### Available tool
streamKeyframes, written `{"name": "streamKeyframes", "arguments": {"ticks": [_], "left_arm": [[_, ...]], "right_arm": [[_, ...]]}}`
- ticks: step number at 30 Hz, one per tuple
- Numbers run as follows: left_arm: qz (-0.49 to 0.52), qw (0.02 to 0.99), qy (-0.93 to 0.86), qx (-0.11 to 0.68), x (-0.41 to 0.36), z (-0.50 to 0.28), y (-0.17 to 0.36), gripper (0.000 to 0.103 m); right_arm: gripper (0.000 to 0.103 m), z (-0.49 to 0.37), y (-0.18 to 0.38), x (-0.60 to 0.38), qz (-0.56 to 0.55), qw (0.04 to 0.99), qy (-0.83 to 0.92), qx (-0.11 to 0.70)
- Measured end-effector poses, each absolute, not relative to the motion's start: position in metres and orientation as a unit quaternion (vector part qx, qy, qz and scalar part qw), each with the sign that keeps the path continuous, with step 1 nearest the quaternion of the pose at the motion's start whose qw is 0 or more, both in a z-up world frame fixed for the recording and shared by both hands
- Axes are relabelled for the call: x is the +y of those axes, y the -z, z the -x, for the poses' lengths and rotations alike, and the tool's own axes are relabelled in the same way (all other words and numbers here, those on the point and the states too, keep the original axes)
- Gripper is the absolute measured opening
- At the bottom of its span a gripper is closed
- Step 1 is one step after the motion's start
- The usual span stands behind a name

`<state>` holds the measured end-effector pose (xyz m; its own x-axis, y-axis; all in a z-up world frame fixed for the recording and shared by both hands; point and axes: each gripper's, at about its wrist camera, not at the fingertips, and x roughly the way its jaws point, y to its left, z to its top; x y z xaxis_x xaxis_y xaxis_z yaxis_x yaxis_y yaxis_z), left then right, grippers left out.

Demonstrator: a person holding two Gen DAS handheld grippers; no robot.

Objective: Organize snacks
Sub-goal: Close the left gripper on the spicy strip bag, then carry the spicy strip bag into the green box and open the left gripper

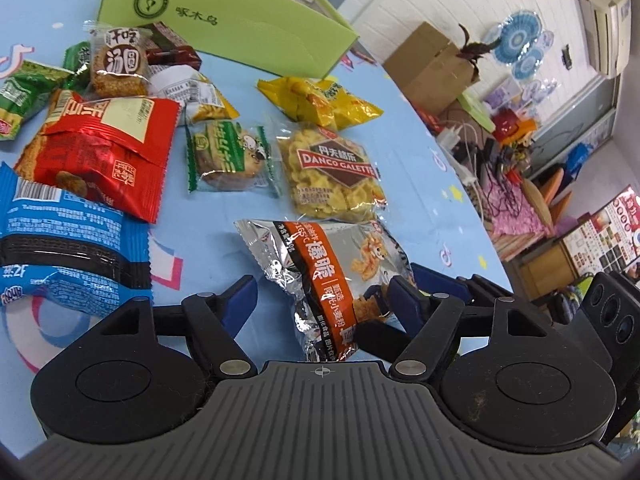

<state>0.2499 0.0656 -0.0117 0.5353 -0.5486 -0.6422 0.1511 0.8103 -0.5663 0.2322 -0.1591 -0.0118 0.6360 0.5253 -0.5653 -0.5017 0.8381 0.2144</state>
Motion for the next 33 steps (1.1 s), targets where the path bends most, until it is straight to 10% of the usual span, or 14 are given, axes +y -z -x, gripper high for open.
{"name": "streamKeyframes", "arguments": {"ticks": [4, 9, 33], "left_arm": [[0.236, 0.841, 0.213, 0.438, 0.063, -0.251, 0.017, 0.061], [0.252, 0.833, 0.221, 0.440, 0.065, -0.250, 0.016, 0.038], [0.202, 0.903, 0.177, 0.334, 0.117, -0.419, -0.108, 0.040]], "right_arm": [[0.093, -0.240, 0.021, -0.161, -0.046, 0.896, -0.292, 0.331], [0.091, -0.230, 0.023, -0.144, -0.033, 0.896, -0.304, 0.321], [0.093, -0.417, -0.097, -0.077, 0.009, 0.904, -0.346, 0.250]]}}
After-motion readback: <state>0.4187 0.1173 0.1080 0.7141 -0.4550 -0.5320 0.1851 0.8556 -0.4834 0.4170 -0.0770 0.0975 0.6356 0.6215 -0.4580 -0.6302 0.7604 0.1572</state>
